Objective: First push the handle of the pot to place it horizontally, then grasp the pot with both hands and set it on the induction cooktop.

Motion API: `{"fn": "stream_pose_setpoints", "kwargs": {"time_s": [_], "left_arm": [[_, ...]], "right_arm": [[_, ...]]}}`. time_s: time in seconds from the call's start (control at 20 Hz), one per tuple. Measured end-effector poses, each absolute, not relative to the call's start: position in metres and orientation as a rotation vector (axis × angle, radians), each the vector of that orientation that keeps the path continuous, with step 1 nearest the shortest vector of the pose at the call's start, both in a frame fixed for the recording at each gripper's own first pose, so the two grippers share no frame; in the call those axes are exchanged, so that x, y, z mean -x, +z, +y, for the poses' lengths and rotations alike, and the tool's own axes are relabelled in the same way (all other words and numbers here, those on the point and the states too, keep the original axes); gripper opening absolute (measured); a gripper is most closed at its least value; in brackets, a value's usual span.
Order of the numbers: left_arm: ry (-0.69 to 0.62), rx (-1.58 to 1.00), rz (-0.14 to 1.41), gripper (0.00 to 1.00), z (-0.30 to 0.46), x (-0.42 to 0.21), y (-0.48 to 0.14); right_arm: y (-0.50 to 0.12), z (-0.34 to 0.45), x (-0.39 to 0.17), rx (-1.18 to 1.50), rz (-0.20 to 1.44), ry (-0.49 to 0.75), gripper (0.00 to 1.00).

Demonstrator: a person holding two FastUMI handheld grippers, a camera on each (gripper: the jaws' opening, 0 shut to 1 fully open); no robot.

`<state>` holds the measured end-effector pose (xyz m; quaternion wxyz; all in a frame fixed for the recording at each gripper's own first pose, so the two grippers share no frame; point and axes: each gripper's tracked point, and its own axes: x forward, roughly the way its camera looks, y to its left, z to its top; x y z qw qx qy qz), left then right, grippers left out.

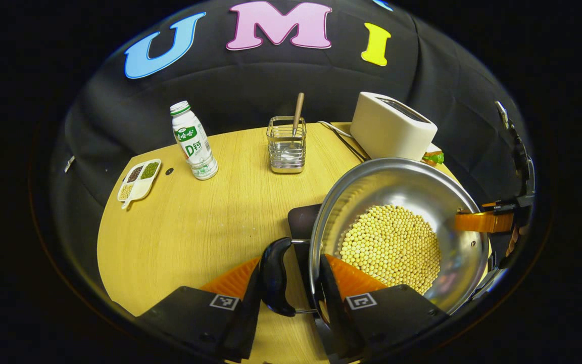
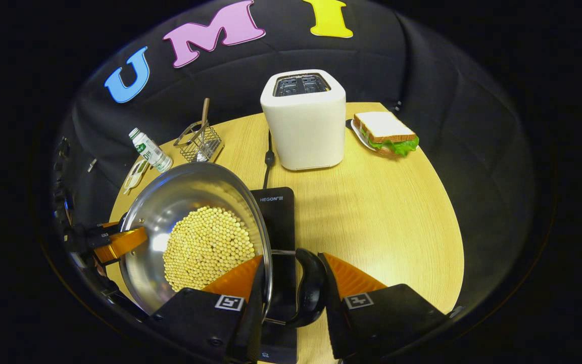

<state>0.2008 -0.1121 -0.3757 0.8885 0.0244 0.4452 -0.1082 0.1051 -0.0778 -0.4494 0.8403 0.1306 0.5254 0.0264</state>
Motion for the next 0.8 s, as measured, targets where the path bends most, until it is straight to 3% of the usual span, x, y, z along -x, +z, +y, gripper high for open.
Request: {"fn": "stream_pose_setpoints", "kwargs": {"time_s": [0.15, 0.3, 0.4, 0.5, 0.6, 0.8], "left_arm": [[-0.222, -0.044, 0.932, 0.62, -0.112, -0.2, -0.376], [-0.243, -0.044, 0.911, 0.67, -0.118, -0.199, -0.37], [-0.251, -0.052, 0.895, 0.79, -0.12, -0.197, -0.365], [-0.25, -0.059, 0.877, 0.88, -0.122, -0.198, -0.359], [-0.255, -0.055, 0.864, 0.98, -0.125, -0.196, -0.354], [-0.244, -0.055, 0.846, 0.98, -0.122, -0.189, -0.343]], "right_arm": [[-0.449, -0.079, -0.104, -0.272, 1.109, 0.055, 0.59], [-0.446, -0.078, -0.103, -0.272, 1.105, 0.051, 0.6], [-0.44, -0.079, -0.106, -0.279, 1.082, 0.056, 0.63], [-0.435, -0.076, -0.108, -0.297, 1.072, 0.056, 0.72], [-0.436, -0.079, -0.109, -0.279, 1.058, 0.041, 1.0], [-0.413, -0.085, -0.104, -0.238, 1.006, 0.03, 0.99]]}}
